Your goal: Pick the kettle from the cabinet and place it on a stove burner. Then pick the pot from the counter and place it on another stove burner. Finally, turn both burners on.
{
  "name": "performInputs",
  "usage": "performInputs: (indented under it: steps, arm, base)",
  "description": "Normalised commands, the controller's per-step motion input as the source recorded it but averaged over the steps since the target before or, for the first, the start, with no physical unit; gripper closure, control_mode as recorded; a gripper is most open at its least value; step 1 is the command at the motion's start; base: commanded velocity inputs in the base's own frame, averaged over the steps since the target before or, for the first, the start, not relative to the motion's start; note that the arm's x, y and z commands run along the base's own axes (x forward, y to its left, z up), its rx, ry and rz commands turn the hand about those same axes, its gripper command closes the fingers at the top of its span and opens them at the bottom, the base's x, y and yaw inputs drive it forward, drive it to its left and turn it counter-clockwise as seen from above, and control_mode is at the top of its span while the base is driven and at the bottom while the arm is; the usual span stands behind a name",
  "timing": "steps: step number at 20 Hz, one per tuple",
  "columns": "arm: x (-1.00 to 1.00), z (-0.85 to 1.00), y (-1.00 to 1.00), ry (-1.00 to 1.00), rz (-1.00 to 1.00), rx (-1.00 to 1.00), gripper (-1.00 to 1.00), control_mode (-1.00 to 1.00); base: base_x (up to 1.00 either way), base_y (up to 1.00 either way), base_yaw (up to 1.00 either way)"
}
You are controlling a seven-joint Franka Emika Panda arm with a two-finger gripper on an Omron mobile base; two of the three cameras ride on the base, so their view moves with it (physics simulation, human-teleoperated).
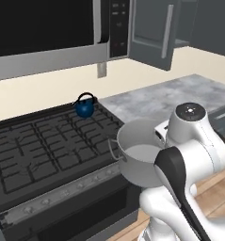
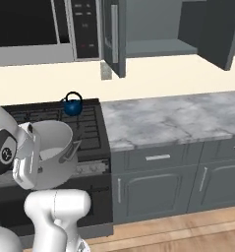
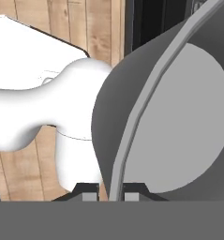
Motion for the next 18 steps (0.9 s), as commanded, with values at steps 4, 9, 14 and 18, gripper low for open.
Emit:
performInputs:
  steps: [4, 9, 14, 18]
  arm:
    - [0.00, 0.00, 0.00, 0.00, 0.00, 0.00, 1.00, 1.00]
    - [0.00, 0.00, 0.00, 0.00, 0.00, 0.00, 1.00, 1.00]
    - [0.00, 0.00, 0.00, 0.00, 0.00, 0.00, 1.00, 1.00]
    - [0.00, 0.00, 0.00, 0.00, 0.00, 0.00, 1.00, 1.00]
  base:
    - [0.00, 0.66, 0.00]
    - [0.05, 0.61, 0.00]
    - [0.29, 0.40, 0.03]
    - [0.29, 0.37, 0.05]
